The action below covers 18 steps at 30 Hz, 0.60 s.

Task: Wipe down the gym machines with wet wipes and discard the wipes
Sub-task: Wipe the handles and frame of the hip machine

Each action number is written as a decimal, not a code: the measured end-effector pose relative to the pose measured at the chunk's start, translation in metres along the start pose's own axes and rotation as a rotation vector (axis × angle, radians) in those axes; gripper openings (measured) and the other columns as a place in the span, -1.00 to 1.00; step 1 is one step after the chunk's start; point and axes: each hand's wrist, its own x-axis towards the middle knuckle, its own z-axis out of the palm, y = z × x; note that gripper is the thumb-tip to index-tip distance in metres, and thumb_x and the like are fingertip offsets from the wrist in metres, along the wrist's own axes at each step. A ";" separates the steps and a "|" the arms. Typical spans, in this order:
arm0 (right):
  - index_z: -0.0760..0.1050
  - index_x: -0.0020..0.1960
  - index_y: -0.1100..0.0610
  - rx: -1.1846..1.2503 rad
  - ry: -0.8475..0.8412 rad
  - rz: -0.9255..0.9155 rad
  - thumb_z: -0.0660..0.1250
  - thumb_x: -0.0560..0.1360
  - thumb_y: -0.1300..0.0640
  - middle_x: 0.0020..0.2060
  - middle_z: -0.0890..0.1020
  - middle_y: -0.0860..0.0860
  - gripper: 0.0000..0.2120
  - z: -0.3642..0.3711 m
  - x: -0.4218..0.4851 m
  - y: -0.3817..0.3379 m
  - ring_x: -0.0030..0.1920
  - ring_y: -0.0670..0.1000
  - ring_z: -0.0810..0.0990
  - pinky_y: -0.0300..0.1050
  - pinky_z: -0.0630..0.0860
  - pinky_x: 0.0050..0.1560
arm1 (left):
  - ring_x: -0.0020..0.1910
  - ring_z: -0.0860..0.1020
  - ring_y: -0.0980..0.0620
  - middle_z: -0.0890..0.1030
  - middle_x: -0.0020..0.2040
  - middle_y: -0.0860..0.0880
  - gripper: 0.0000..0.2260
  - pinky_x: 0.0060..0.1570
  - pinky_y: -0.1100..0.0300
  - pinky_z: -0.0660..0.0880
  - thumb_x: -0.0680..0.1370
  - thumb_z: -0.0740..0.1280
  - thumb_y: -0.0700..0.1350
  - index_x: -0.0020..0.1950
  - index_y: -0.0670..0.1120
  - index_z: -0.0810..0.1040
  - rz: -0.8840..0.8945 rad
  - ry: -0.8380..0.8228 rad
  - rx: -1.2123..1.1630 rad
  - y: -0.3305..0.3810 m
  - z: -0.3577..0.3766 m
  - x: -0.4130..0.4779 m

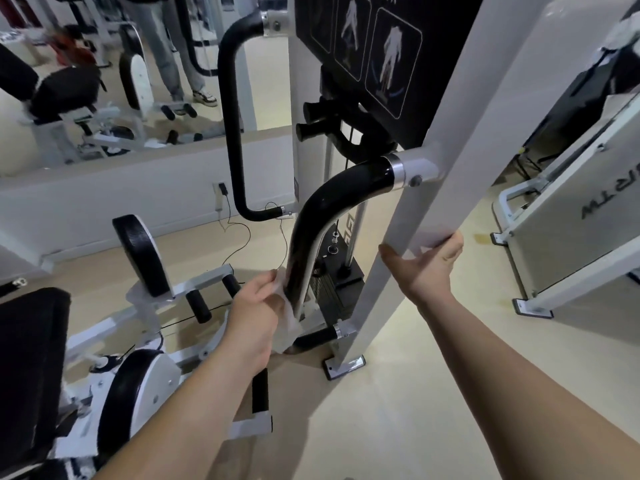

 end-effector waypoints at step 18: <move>0.09 0.44 0.11 -0.004 0.014 0.013 0.55 0.14 -0.27 0.25 0.23 -0.07 0.08 -0.003 -0.004 -0.009 0.38 0.16 0.37 0.25 0.54 0.28 | -0.01 0.67 -0.01 0.70 0.04 -0.10 -0.58 -0.08 0.16 0.59 0.57 0.13 -0.49 0.21 -0.10 0.60 0.199 -0.106 -0.077 0.032 0.007 -0.029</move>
